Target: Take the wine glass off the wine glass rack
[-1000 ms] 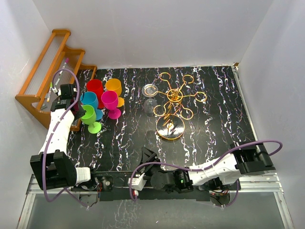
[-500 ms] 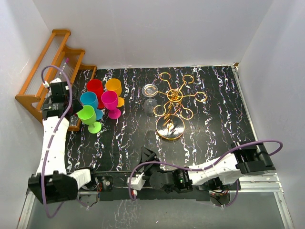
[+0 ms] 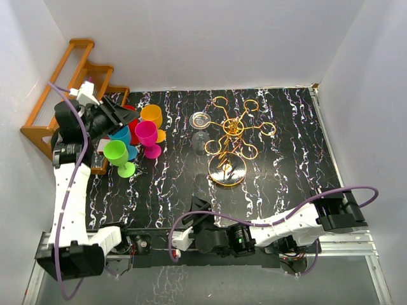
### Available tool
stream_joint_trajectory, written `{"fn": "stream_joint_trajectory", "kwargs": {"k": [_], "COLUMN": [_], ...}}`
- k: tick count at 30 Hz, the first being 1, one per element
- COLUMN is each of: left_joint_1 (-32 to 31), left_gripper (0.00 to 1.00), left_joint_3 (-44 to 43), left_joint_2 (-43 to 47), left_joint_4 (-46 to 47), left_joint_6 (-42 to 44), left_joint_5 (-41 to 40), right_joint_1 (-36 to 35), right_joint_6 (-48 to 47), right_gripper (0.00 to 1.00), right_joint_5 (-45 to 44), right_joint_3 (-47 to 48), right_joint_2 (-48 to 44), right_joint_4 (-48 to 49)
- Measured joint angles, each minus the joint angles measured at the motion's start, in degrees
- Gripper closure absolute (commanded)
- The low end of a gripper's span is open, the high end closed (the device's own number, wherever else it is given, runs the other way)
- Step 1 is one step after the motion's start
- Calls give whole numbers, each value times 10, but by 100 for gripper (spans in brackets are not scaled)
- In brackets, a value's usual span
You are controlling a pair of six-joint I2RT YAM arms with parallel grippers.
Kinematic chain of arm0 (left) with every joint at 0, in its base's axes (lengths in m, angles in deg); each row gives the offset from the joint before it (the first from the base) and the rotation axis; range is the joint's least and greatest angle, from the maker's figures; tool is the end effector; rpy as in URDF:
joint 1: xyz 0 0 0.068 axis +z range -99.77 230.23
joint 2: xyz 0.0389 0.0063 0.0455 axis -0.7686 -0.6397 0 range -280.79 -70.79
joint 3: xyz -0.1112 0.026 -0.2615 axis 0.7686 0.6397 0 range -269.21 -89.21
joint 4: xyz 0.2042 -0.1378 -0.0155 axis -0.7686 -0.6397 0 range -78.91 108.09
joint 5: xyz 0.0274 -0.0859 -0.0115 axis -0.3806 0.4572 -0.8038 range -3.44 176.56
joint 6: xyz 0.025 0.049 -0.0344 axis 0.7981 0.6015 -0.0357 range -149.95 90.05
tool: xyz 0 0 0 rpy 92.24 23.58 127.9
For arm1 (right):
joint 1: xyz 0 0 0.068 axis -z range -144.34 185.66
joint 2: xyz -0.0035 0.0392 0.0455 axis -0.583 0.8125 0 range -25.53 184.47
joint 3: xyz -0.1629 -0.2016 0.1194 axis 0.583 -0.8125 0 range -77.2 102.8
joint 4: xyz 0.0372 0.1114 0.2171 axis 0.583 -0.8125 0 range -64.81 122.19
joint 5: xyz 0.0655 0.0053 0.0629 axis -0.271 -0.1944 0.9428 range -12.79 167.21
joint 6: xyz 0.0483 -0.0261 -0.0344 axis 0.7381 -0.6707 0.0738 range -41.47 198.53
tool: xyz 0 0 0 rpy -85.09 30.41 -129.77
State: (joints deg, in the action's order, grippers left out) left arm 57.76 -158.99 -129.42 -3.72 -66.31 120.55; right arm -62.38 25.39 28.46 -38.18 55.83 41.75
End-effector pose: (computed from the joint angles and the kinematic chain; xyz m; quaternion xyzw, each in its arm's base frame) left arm 0.2052 -0.0014 0.4317 -0.1020 0.7524 -0.3700 0.5353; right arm -0.0013 0.2813 0.2191 -0.7253 0.3904 -0.1683 0.5415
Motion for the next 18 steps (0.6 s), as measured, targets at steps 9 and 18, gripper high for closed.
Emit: {"fn": "stream_joint_trajectory", "kwargs": {"k": [9, 18], "left_joint_1": [-146, -223], "left_gripper": [57, 57], "left_joint_3": [-51, -100], "left_joint_2": [-153, -216], "left_joint_4": [48, 59], "left_joint_6": [-44, -52], "left_joint_5": [61, 54], "right_joint_1": [0, 0], "right_joint_6": [53, 62], "right_gripper": [43, 43], "right_joint_5": [-12, -21], "right_joint_3": [0, -2], "right_joint_2": [0, -13], "right_joint_4": [-44, -59]}}
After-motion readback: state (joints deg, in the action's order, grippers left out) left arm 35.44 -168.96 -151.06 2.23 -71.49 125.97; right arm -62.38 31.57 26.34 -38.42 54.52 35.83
